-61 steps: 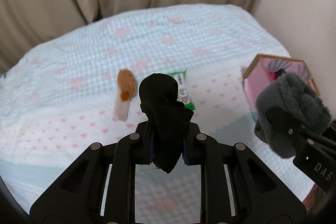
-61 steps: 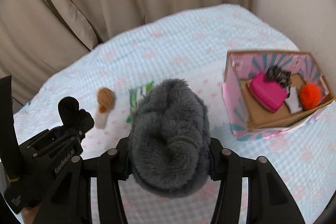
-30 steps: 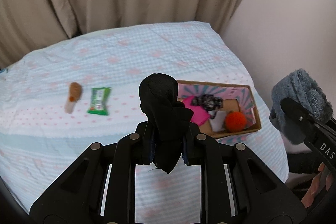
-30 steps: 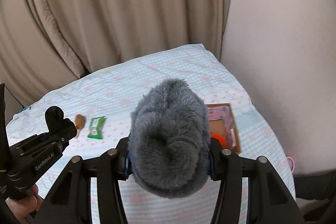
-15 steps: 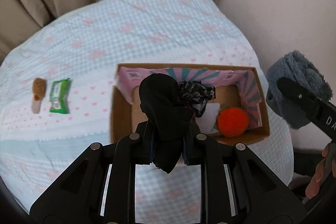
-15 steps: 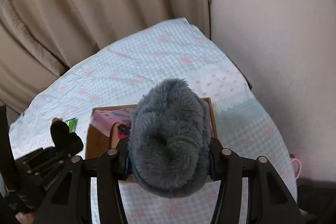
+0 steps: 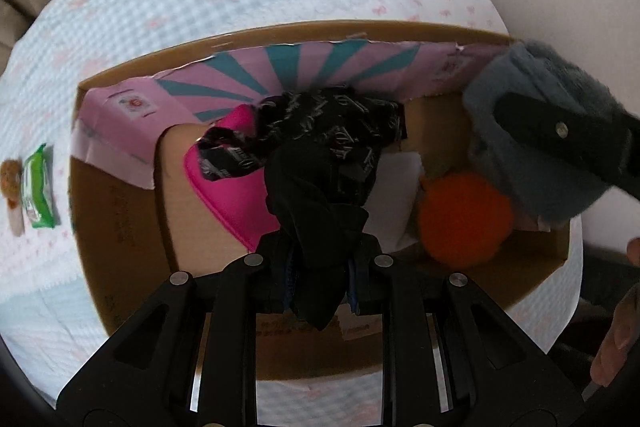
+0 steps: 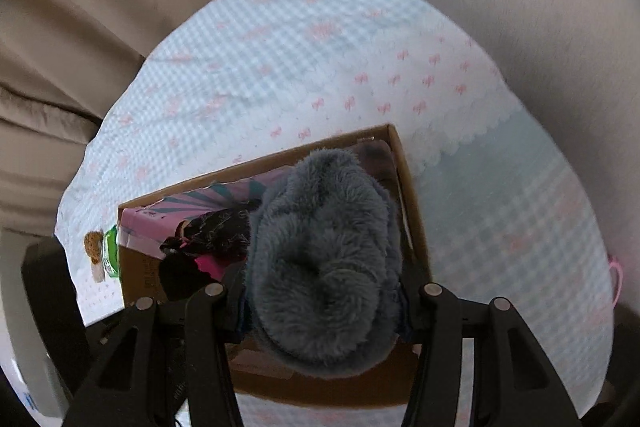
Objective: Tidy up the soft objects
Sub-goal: 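Carry the sock and hat into the box and open both tools, then lift both tools out of the box toward the plush and green packet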
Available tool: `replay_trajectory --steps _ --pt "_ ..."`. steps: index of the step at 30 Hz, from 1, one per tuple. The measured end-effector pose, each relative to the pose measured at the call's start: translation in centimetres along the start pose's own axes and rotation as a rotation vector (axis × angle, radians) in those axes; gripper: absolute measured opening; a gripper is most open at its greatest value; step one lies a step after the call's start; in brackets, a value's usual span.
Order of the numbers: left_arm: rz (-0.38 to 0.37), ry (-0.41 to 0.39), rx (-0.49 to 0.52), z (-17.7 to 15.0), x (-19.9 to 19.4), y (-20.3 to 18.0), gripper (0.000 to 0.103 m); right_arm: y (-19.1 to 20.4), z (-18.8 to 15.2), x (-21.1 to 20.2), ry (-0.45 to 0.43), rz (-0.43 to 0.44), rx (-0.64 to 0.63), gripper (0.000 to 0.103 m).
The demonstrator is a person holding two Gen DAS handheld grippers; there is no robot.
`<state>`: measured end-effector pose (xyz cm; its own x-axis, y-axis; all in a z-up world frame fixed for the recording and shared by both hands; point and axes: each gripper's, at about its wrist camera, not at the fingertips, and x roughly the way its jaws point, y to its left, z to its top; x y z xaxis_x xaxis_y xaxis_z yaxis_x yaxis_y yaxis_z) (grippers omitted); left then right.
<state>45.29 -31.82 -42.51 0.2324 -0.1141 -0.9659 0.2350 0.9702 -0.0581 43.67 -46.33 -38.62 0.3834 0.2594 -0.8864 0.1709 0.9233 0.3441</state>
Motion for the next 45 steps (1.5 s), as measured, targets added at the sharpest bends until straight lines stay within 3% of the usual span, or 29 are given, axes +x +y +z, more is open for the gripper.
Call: replay_trajectory --steps 2,3,4,5,6,8,18,27,38,45 --pt "-0.009 0.006 0.02 0.2 -0.2 -0.3 0.029 -0.1 0.2 0.5 0.016 -0.003 0.014 0.051" --pt "-0.009 0.012 0.024 0.3 -0.3 -0.4 0.054 -0.1 0.4 0.8 0.029 0.001 0.023 0.053" --pt "0.001 0.01 0.03 0.4 -0.6 -0.4 0.094 0.0 0.5 1.0 0.034 0.005 0.034 0.057" --pt "0.01 0.005 0.031 0.4 -0.9 -0.1 0.102 -0.1 0.6 1.0 0.031 0.008 0.043 0.067" --pt "0.015 -0.007 0.03 0.4 -1.2 0.1 0.103 0.0 0.7 0.9 0.025 0.017 0.041 0.086" --pt "0.018 -0.01 0.021 0.2 -1.4 0.6 0.103 0.5 0.9 0.7 0.02 0.049 0.009 0.103" --pt "0.029 -0.001 -0.015 -1.0 -2.4 1.7 0.103 1.6 -0.5 -0.6 0.01 0.012 -0.096 0.103" --pt "0.05 -0.031 -0.051 -3.8 -7.7 1.9 0.103 3.9 -1.7 -6.2 -0.076 -0.056 -0.179 0.103" --pt "0.107 -0.214 -0.124 -8.1 -18.6 4.7 0.103 8.2 -5.2 -14.9 -0.2 -0.1 -0.302 0.103" --pt "0.126 -0.349 -0.125 -12.6 -25.8 7.5 0.103 11.8 -9.4 -21.6 -0.383 -0.123 -0.361 0.103"
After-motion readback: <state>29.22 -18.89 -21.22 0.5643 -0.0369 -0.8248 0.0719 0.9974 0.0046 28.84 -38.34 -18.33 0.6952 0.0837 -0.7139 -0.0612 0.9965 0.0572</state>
